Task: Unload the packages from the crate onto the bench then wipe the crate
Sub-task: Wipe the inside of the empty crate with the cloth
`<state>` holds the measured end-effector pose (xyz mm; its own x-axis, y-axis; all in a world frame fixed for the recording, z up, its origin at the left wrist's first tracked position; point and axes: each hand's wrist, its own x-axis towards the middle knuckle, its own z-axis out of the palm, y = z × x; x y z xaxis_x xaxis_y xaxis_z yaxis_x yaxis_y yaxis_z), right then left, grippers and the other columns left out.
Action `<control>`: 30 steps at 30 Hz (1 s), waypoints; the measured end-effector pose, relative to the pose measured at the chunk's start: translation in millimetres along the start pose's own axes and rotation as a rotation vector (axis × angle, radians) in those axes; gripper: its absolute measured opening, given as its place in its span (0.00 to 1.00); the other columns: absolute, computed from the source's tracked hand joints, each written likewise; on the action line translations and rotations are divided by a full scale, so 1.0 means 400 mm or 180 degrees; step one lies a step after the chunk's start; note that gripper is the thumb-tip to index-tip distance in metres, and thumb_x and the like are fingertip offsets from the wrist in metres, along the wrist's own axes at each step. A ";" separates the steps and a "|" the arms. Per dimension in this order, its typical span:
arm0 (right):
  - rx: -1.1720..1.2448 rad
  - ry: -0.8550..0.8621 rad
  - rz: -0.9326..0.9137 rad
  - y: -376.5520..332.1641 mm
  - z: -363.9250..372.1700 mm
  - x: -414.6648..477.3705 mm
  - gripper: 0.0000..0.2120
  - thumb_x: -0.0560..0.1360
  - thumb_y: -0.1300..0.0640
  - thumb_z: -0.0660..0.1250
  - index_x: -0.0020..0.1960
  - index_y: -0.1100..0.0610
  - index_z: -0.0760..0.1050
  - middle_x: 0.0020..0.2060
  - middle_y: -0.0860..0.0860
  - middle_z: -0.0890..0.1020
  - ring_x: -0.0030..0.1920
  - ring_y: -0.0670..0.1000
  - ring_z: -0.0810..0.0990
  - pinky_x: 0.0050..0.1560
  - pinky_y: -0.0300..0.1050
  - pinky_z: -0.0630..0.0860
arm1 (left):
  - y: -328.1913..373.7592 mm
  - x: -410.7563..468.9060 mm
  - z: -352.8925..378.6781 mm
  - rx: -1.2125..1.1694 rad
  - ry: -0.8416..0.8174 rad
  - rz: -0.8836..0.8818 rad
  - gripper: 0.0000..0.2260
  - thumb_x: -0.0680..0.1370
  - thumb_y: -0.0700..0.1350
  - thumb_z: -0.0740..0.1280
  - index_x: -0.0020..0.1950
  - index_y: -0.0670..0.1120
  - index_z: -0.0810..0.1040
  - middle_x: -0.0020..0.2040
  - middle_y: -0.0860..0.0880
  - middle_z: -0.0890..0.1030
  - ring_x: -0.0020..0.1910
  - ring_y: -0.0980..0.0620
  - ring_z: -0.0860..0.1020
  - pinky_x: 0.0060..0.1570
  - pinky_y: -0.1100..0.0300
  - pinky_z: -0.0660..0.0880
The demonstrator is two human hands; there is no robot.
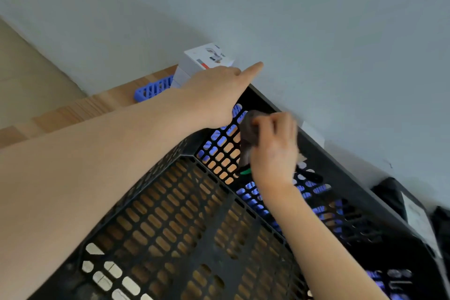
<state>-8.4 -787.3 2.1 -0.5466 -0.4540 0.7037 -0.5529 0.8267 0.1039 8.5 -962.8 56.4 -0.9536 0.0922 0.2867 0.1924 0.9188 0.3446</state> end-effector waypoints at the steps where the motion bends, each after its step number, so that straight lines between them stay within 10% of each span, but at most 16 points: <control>1: -0.0114 -0.0165 -0.0242 -0.003 0.035 -0.016 0.14 0.65 0.72 0.66 0.49 0.65 0.79 0.47 0.60 0.77 0.46 0.57 0.72 0.37 0.44 0.71 | -0.001 0.000 0.001 0.0034 0.0021 0.0004 0.44 0.73 0.33 0.65 0.80 0.51 0.43 0.58 0.45 0.74 0.44 0.51 0.67 0.34 0.59 0.62; 5: -0.0295 -0.0543 -0.0750 0.006 0.079 -0.073 0.13 0.75 0.63 0.65 0.58 0.64 0.78 0.56 0.59 0.79 0.54 0.59 0.77 0.56 0.53 0.73 | -0.003 0.003 0.004 0.0033 0.0018 0.0013 0.44 0.73 0.34 0.66 0.80 0.52 0.42 0.58 0.46 0.74 0.44 0.51 0.68 0.33 0.60 0.61; 9: -0.1009 -0.1454 -0.1348 0.071 0.042 -0.124 0.33 0.74 0.48 0.65 0.76 0.54 0.60 0.75 0.53 0.62 0.73 0.57 0.62 0.74 0.61 0.54 | -0.004 0.005 0.007 0.0020 -0.0040 0.0020 0.45 0.73 0.35 0.68 0.80 0.52 0.42 0.58 0.46 0.74 0.43 0.51 0.68 0.37 0.58 0.64; 14: -0.0968 -0.1341 -0.2058 0.134 0.030 -0.084 0.30 0.76 0.66 0.62 0.76 0.57 0.59 0.75 0.54 0.61 0.75 0.57 0.59 0.74 0.57 0.58 | -0.002 0.008 0.005 0.0064 -0.0062 0.0039 0.46 0.74 0.36 0.69 0.80 0.52 0.42 0.63 0.45 0.73 0.46 0.52 0.67 0.41 0.58 0.66; 20: -0.0026 -0.0267 -0.1311 0.101 -0.026 0.031 0.21 0.77 0.72 0.58 0.70 0.65 0.69 0.70 0.61 0.69 0.72 0.61 0.65 0.68 0.61 0.65 | -0.010 0.011 0.005 0.0004 -0.0107 -0.0004 0.46 0.72 0.33 0.66 0.80 0.53 0.42 0.64 0.47 0.73 0.52 0.49 0.72 0.41 0.56 0.66; 25: -0.0152 -0.0653 -0.1799 0.053 0.121 -0.030 0.20 0.79 0.66 0.61 0.70 0.62 0.69 0.69 0.59 0.72 0.70 0.57 0.68 0.69 0.56 0.67 | -0.003 0.011 0.004 0.0076 -0.0238 -0.0030 0.48 0.73 0.36 0.69 0.80 0.55 0.39 0.69 0.46 0.71 0.58 0.46 0.76 0.49 0.53 0.74; 30: -0.0351 -0.1245 -0.2137 0.035 0.255 -0.180 0.20 0.79 0.63 0.56 0.70 0.62 0.70 0.67 0.58 0.74 0.68 0.57 0.72 0.71 0.53 0.66 | 0.004 0.006 -0.011 0.0024 -0.0237 -0.0102 0.48 0.72 0.32 0.68 0.80 0.55 0.40 0.68 0.46 0.71 0.44 0.51 0.70 0.29 0.63 0.59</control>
<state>-40.9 -776.8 -118.6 -0.3107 -0.9354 0.1689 -0.7890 0.3528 0.5030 7.3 -962.8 61.5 -0.9739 0.0906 0.2081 0.1599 0.9246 0.3456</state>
